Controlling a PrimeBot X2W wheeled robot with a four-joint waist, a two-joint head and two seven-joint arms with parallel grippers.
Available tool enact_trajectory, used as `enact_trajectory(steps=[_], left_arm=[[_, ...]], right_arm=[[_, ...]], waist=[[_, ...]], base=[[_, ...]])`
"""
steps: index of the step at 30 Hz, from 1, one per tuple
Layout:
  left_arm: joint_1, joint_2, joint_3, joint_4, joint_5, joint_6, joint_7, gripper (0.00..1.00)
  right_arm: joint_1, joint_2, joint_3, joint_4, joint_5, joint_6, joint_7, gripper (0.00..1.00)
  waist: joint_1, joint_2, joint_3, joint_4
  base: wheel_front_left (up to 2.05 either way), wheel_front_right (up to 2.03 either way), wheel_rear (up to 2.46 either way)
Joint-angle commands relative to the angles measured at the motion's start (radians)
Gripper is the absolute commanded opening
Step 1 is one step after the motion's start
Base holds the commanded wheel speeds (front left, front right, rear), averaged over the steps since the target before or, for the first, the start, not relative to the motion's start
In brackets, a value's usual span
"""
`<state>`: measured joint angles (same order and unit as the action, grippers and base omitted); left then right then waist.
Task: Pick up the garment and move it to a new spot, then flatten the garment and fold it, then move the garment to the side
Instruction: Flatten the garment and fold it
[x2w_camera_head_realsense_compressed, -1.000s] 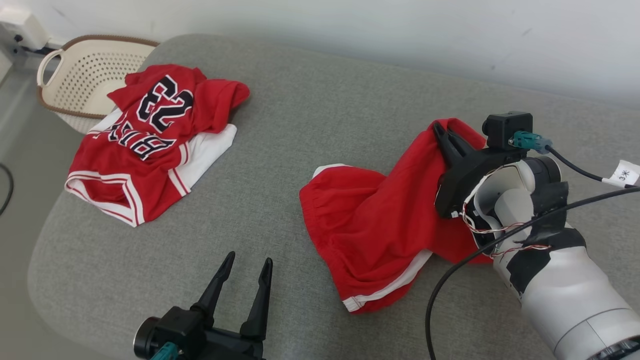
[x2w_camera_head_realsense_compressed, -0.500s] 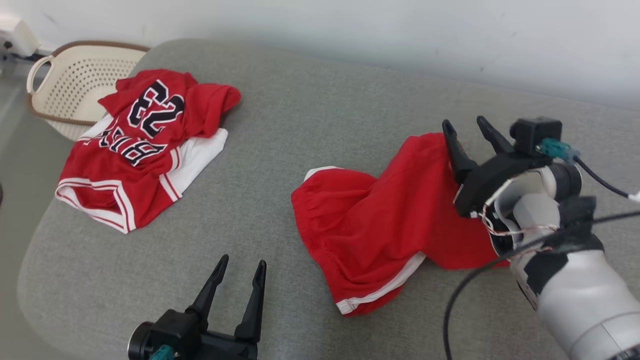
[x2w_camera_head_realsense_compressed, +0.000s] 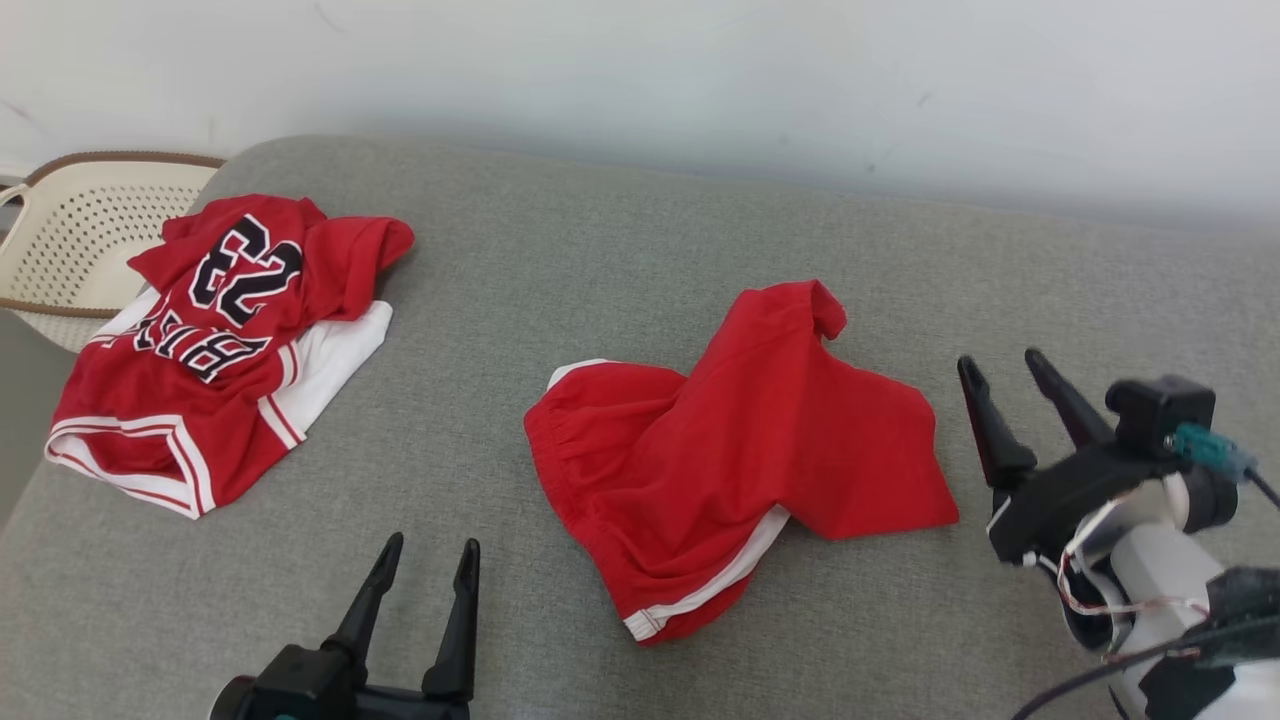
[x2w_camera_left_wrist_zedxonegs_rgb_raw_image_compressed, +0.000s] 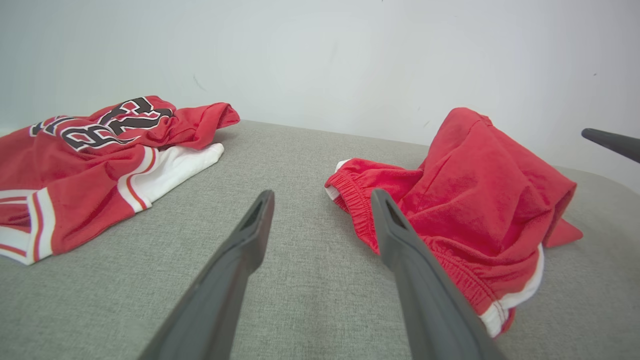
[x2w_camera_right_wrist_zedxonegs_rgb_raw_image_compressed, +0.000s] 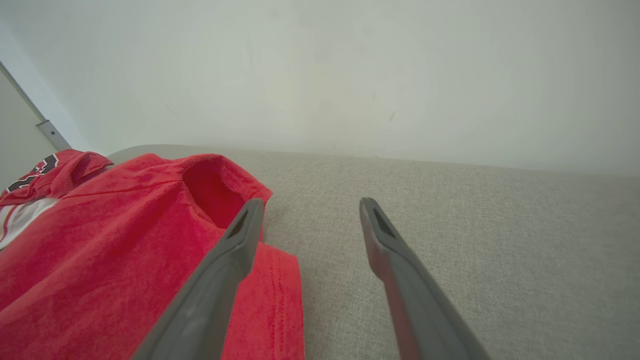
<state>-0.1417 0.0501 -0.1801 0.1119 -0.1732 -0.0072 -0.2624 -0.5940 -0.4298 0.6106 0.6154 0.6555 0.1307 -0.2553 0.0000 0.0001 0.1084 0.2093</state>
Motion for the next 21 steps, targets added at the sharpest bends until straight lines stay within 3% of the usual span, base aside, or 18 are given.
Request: enact_trajectory(steps=[1,13,21], left_arm=[[0.019,0.001,0.014,-0.005,0.017,-0.001,-0.004,1.00],[0.017,0.001,0.090,-0.009,0.028,-0.014,-0.004,1.00],[0.003,0.001,0.084,-0.013,0.013,-0.012,-0.004,1.00]], right_arm=[[0.045,-0.005,-0.007,-0.033,0.006,0.000,0.011,1.00],[0.276,-0.022,-0.082,-0.265,-0.031,0.000,0.181,1.00],[0.327,0.009,-0.127,-0.293,-0.075,0.000,0.285,1.00]], waist=[[0.0000,-0.0001,-0.005,-0.012],[0.0000,-0.0001,0.000,-0.017],[0.0000,-0.0001,0.021,0.005]], base=[[0.00,0.00,0.00],[0.00,0.00,0.00],[0.00,0.00,0.00]])
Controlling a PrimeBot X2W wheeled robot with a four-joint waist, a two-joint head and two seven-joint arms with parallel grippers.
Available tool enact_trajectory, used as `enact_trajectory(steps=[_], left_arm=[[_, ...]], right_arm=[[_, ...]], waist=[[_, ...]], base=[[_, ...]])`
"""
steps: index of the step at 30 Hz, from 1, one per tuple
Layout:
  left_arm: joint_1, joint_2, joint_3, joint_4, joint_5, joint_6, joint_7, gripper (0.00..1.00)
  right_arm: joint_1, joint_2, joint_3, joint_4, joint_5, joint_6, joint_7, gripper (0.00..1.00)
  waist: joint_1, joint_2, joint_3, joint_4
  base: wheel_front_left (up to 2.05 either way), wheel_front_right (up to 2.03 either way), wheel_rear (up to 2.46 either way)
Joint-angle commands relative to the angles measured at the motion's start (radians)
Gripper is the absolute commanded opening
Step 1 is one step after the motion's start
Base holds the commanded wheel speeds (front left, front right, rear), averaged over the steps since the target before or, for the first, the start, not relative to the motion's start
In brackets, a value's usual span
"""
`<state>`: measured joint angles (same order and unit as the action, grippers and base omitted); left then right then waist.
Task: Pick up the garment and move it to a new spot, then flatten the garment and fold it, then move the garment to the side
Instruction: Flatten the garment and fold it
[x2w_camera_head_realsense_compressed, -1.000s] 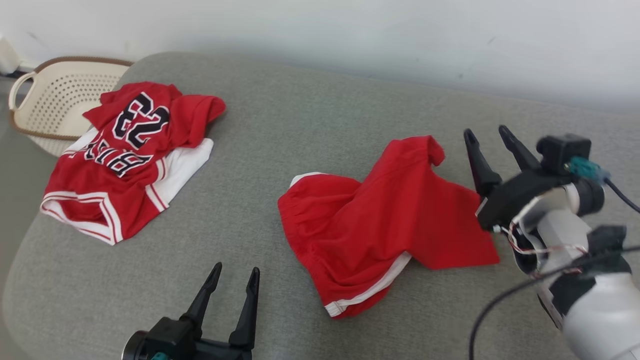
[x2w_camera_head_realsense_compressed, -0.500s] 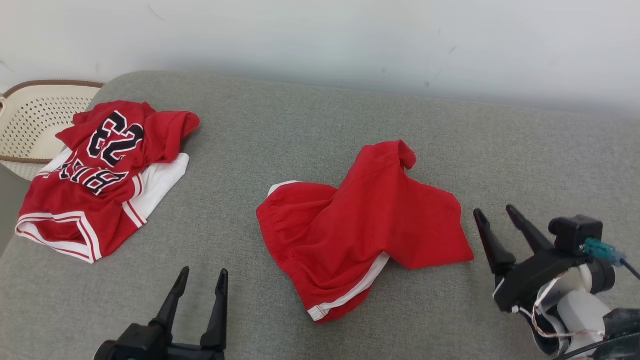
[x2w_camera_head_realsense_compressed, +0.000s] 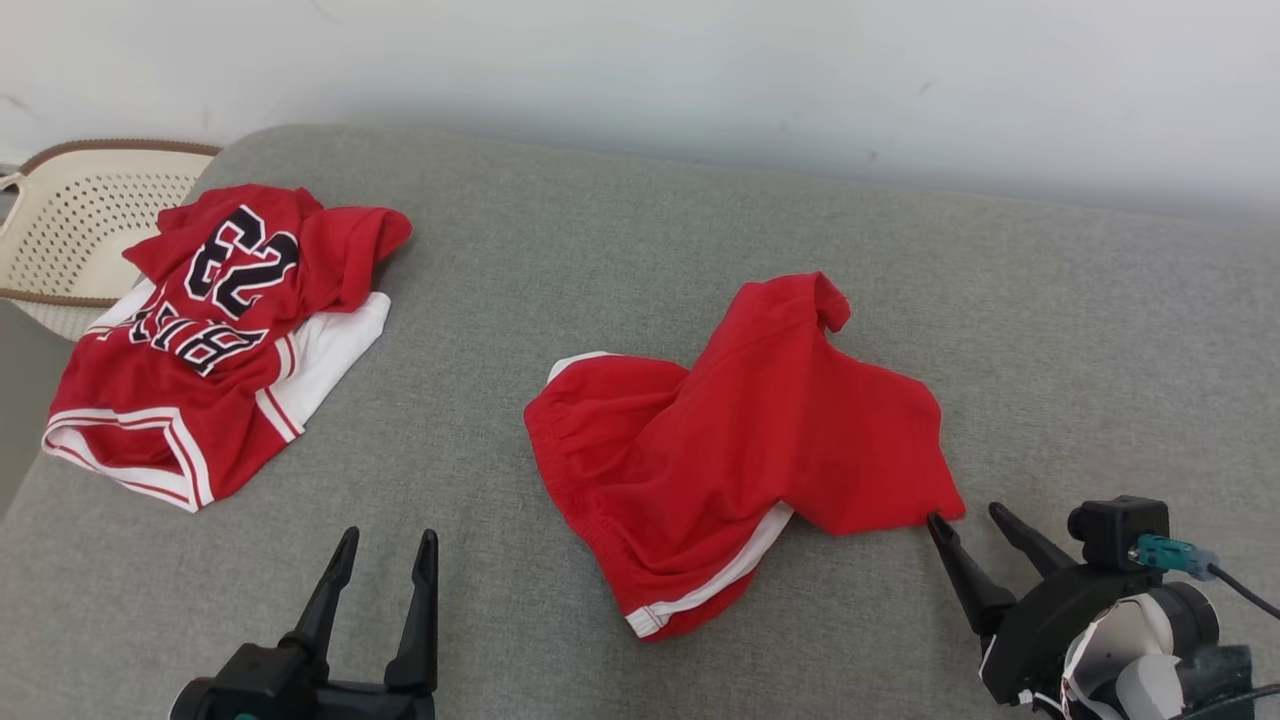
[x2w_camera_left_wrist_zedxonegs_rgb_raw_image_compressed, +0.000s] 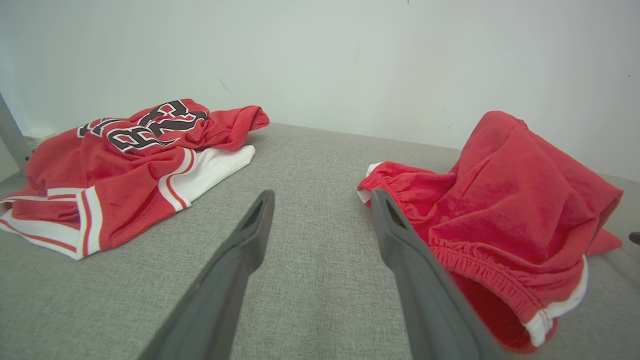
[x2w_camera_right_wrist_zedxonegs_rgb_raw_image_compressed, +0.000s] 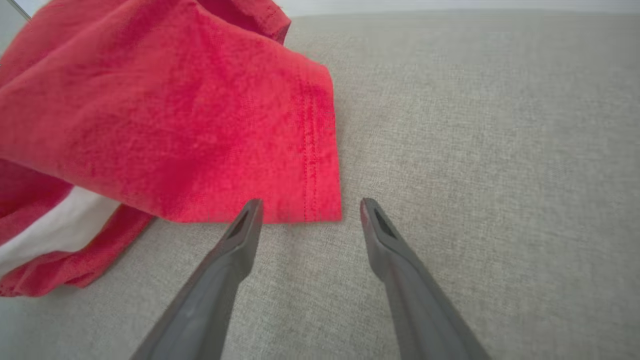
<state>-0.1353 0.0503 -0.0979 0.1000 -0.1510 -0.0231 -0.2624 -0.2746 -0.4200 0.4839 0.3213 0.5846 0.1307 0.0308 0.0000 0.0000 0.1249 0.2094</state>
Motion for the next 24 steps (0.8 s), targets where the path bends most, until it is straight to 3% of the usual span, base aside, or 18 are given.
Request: enact_trajectory(steps=[1,11,12,13,14,24], left_arm=[[-0.005,0.001,-0.001,-0.001,-0.012,0.004,-0.004,1.00],[-0.018,0.001,-0.015,0.003,-0.021,0.006,-0.004,1.00],[-0.019,0.001,-0.016,0.004,-0.022,0.006,-0.004,1.00],[-0.020,0.001,-0.016,0.004,-0.023,0.006,-0.004,1.00],[-0.022,0.001,-0.017,0.005,-0.025,0.008,-0.004,1.00],[-0.010,0.001,-0.013,0.017,-0.018,0.015,-0.004,1.00]], right_arm=[[0.000,0.005,-0.006,0.008,-0.013,0.000,0.002,1.00],[-0.085,0.051,-0.013,0.134,-0.068,0.000,0.006,0.99],[-0.094,0.054,-0.009,0.149,-0.069,0.000,0.009,0.63],[-0.103,0.054,-0.002,0.161,-0.074,0.000,0.011,0.18],[-0.110,0.056,0.001,0.173,-0.074,0.000,0.007,0.00],[-0.123,0.045,-0.013,0.153,-0.045,0.000,-0.097,0.00]], waist=[[0.0000,0.0000,0.008,0.008],[0.0000,0.0000,0.032,0.036],[0.0000,0.0000,0.034,0.037],[0.0000,0.0000,0.037,0.039],[0.0000,0.0000,0.039,0.040],[0.0000,0.0000,0.016,0.027]], base=[[0.00,0.00,0.00],[0.00,0.00,0.00],[0.00,0.00,0.00],[0.00,0.00,0.00],[0.00,0.00,0.00],[0.00,0.00,0.00]])
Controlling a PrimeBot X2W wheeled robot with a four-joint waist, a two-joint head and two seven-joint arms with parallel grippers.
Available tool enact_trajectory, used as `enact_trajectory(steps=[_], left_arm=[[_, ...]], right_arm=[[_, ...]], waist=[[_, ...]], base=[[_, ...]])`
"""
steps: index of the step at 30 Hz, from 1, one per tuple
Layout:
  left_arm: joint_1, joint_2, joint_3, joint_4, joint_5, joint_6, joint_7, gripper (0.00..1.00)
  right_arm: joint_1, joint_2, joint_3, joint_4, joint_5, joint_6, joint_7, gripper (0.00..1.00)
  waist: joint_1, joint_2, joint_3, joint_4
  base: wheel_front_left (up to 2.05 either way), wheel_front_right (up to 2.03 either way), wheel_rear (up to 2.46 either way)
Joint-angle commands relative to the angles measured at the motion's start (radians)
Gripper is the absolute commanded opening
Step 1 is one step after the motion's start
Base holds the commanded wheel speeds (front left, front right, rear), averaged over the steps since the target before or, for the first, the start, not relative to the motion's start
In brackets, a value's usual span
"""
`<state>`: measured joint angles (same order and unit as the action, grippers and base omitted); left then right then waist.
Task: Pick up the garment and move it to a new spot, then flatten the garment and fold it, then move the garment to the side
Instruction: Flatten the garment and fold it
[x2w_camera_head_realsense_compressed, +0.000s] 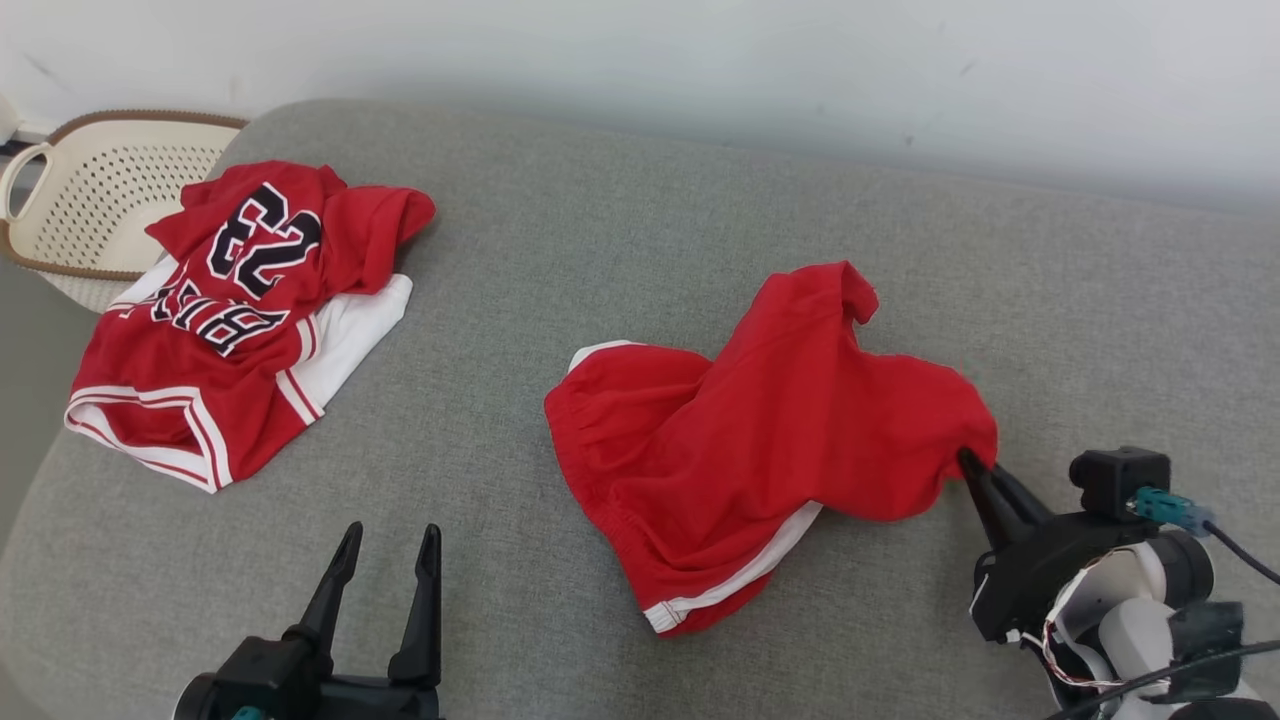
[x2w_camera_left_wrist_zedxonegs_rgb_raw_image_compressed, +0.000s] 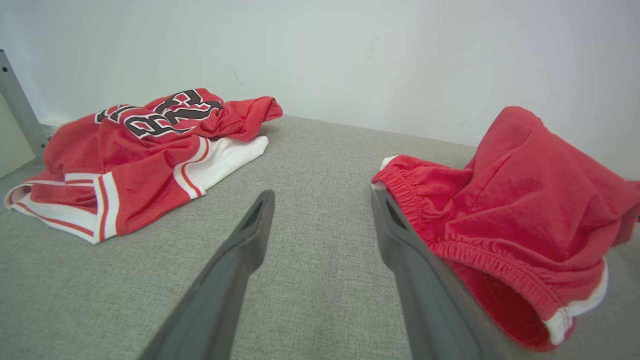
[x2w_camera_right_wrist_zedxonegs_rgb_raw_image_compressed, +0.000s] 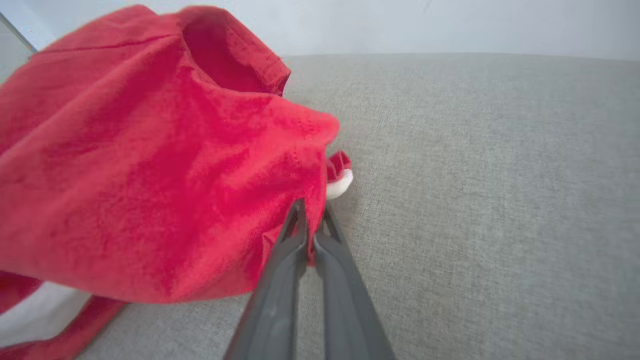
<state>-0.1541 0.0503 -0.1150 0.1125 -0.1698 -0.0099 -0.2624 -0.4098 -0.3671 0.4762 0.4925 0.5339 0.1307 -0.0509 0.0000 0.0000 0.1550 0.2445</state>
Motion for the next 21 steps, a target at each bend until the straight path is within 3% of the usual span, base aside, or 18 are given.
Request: enact_trajectory(steps=[1,8,21], left_arm=[[0.013,0.001,0.007,0.005,0.002,0.001,-0.004,1.00],[0.035,0.001,0.018,0.010,0.008,-0.006,-0.004,1.00],[0.061,0.001,0.025,0.010,-0.005,0.000,-0.004,1.00]], right_arm=[[0.021,-0.015,-0.010,-0.034,0.010,0.000,-0.022,0.00],[0.101,-0.050,-0.046,-0.204,0.040,0.000,0.015,0.00],[0.379,-0.093,-0.161,-0.645,0.173,0.000,0.379,0.00]], waist=[[0.0000,0.0000,-0.020,-0.012],[0.0000,0.0000,-0.051,-0.046],[0.0000,0.0000,-0.088,-0.123]], base=[[0.00,0.00,0.00],[0.00,0.00,0.00],[0.00,0.00,0.00]])
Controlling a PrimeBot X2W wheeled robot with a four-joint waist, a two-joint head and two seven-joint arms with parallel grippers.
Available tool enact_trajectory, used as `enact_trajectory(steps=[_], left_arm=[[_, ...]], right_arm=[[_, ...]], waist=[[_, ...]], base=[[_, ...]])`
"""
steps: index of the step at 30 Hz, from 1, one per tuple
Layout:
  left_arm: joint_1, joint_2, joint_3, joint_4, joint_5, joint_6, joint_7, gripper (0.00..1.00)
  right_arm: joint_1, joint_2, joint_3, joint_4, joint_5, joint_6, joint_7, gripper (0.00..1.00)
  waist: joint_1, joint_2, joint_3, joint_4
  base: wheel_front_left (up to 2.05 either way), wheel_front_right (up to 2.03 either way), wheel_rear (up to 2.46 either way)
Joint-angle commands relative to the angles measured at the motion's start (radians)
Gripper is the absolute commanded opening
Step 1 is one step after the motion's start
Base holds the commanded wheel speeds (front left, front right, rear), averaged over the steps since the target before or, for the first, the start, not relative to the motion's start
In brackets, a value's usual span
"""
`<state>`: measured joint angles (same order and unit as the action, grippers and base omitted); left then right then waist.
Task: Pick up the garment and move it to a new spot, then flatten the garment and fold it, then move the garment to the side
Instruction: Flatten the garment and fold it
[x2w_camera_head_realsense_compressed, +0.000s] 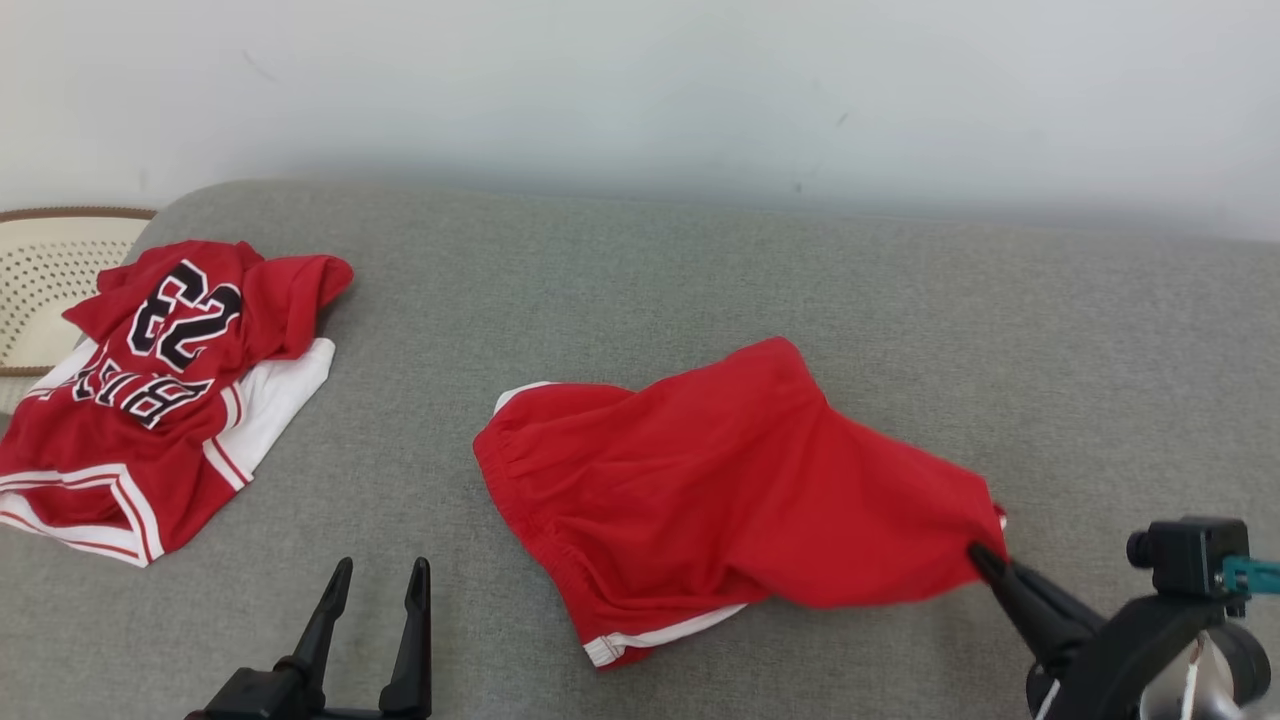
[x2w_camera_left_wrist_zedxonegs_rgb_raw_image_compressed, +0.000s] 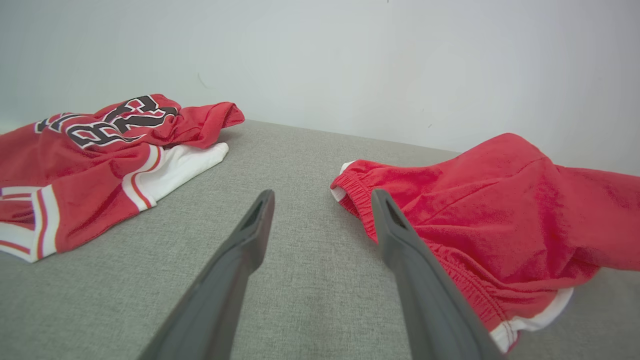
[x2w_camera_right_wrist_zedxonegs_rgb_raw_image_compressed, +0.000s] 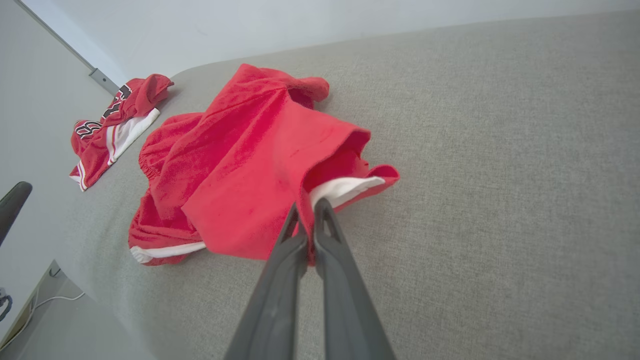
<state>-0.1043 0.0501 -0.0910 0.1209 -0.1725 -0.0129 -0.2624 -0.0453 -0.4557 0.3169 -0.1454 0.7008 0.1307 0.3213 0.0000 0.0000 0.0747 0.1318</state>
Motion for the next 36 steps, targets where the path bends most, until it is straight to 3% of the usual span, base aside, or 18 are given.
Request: enact_trajectory(steps=[1,9,10,11,26,36], left_arm=[[0.010,0.001,-0.001,0.001,-0.002,0.003,-0.004,1.00],[0.009,0.001,-0.007,0.004,-0.007,0.002,-0.004,1.00],[0.009,0.001,-0.006,0.005,-0.006,0.000,-0.004,1.00],[0.008,0.001,-0.004,0.007,-0.005,-0.002,-0.004,1.00],[0.002,0.001,0.006,0.006,0.002,-0.006,-0.004,1.00],[-0.009,0.001,-0.002,-0.001,-0.004,-0.004,-0.004,1.00]], right_arm=[[0.035,-0.003,-0.009,-0.030,0.015,0.000,0.036,0.00],[0.137,0.038,-0.118,-0.096,-0.005,0.000,0.146,0.00],[0.137,0.044,-0.134,-0.092,-0.024,0.000,0.139,0.58],[0.138,0.053,-0.144,-0.084,-0.036,0.000,0.134,1.00],[0.122,0.098,-0.175,-0.034,-0.158,0.000,0.090,1.00],[-0.004,0.090,-0.130,0.182,-0.233,0.000,0.002,1.00]], waist=[[0.0000,0.0000,-0.009,-0.012],[0.0000,0.0000,-0.008,-0.014],[0.0000,0.0000,-0.007,-0.013],[0.0000,0.0000,-0.007,-0.013],[0.0000,0.0000,-0.003,-0.006],[0.0000,0.0000,0.012,0.001]], base=[[0.00,0.00,0.00],[0.00,0.00,0.00],[0.00,0.00,0.00],[0.00,0.00,0.00],[0.00,0.00,0.00],[0.00,0.00,0.00]])
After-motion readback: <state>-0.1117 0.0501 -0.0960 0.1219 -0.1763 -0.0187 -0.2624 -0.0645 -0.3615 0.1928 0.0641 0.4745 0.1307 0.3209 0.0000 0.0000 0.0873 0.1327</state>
